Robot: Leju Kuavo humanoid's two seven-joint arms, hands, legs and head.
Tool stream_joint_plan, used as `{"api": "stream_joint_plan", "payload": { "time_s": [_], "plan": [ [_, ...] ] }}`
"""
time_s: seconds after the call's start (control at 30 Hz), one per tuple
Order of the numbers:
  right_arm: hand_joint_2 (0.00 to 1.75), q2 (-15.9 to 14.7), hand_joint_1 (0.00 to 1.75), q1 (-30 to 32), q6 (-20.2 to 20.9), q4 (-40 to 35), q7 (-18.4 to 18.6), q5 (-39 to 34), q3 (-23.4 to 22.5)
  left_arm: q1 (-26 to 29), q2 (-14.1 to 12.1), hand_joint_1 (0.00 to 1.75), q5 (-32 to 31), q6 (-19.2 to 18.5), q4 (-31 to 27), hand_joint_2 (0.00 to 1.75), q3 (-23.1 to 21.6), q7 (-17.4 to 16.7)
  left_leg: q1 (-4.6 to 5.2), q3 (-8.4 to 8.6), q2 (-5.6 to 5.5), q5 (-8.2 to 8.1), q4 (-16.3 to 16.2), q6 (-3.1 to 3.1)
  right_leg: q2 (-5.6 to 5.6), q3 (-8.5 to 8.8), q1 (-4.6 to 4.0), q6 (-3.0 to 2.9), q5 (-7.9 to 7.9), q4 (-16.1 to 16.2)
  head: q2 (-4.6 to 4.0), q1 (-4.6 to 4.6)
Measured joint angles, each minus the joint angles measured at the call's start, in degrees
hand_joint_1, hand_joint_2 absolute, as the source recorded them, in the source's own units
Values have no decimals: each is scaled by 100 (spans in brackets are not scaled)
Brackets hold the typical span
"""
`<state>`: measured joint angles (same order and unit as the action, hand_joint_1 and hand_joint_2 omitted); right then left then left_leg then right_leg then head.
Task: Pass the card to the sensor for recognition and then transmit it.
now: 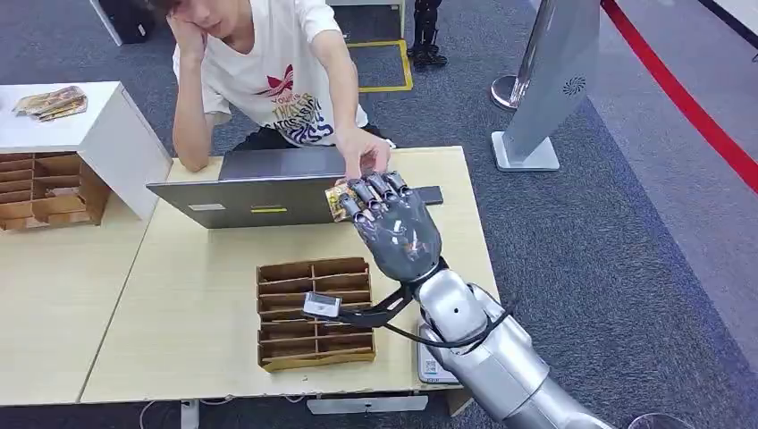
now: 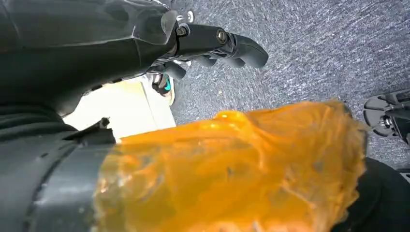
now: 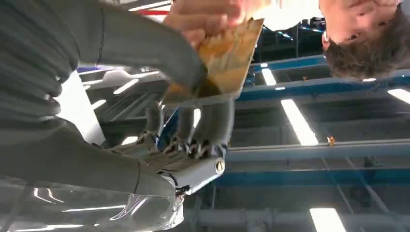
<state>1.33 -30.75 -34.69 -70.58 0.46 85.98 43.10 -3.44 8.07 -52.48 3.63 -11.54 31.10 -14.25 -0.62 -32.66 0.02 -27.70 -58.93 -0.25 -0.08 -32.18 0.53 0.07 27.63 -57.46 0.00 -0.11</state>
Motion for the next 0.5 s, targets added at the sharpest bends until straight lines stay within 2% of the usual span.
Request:
{"api": "stream_joint_plan", "payload": {
  "time_s": [0.17, 0.2, 0.3, 0.33, 0.5],
  "plan": [
    [175, 0, 175, -11, -17, 44, 7, -2, 7, 0, 0, 0, 0, 0, 0, 0, 0, 0, 0, 0, 0, 0, 0, 0, 0, 0, 0, 0, 0, 0, 0, 0],
    [175, 0, 169, -11, -20, 52, 7, -2, 9, 0, 0, 0, 0, 0, 0, 0, 0, 0, 0, 0, 0, 0, 0, 0, 0, 0, 0, 0, 0, 0, 0, 0],
    [175, 0, 171, -10, -20, 79, 13, -20, 11, -1, 0, 0, 0, 0, 0, 0, -2, 0, 0, 0, 0, 0, 0, 0, 0, 0, 0, 0, 0, 0, 0, 0],
    [175, 0, 166, -9, -20, 94, 15, -26, 11, 0, 0, 0, 0, 0, 0, 0, -2, 0, 0, 0, 0, 0, 0, 0, 0, 0, 0, 0, 0, 0, 0, 0],
    [175, 0, 175, -4, -15, 175, 57, -114, 20, -4, 0, 0, -9, 0, 0, 0, -2, 0, 0, 0, 0, 0, 0, 0, 0, 0, 0, 0, 0, 0, 0, 0]
  ]
}}
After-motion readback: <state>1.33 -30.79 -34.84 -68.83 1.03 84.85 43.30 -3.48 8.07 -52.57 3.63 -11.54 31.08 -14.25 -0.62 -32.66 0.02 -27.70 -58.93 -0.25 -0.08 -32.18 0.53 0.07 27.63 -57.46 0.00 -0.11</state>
